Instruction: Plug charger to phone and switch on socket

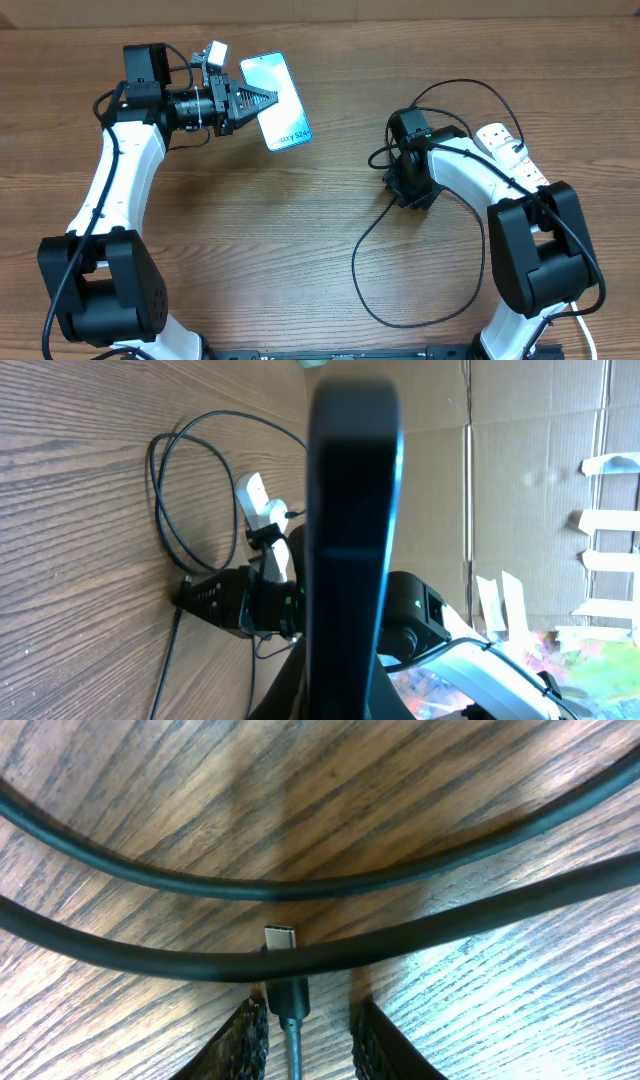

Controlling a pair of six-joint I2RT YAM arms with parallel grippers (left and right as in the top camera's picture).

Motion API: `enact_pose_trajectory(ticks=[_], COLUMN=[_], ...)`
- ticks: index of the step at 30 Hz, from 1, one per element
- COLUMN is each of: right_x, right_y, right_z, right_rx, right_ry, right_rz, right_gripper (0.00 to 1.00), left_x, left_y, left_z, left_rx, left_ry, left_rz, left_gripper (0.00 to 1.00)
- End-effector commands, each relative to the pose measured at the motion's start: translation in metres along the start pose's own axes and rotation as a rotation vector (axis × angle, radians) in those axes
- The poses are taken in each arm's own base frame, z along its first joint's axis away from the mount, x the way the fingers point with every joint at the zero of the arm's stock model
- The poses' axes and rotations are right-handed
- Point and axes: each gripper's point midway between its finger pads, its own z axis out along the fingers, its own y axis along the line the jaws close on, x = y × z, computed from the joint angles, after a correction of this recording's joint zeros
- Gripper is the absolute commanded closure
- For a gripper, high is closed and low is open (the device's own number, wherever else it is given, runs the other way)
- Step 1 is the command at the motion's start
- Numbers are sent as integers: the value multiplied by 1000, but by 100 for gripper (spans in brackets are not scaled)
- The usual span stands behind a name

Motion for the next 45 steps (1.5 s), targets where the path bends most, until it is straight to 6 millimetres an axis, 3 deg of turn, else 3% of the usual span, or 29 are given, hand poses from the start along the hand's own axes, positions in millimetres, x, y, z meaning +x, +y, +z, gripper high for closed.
enact_pose_trajectory(ticks=[1,18,27,35,45], right_x=[8,10,11,11,12], right_y=[-4,-3,-2,-3,-3], right_z=[13,13,13,13,13], right_rx=[25,20,18,18,19], right_ry=[39,48,53,53,62], right_rz=[-8,-15,-15,-15,-15], right_gripper=[71,77,70,78,77], left_x=[3,3,3,3,3], left_y=[-8,-8,-8,-8,-8], left_z=[0,0,0,0,0], left_rx=[34,34,34,34,34], left_ry=[19,19,19,19,19], left_rz=[28,29,28,28,28], left_gripper=[96,96,96,96,96])
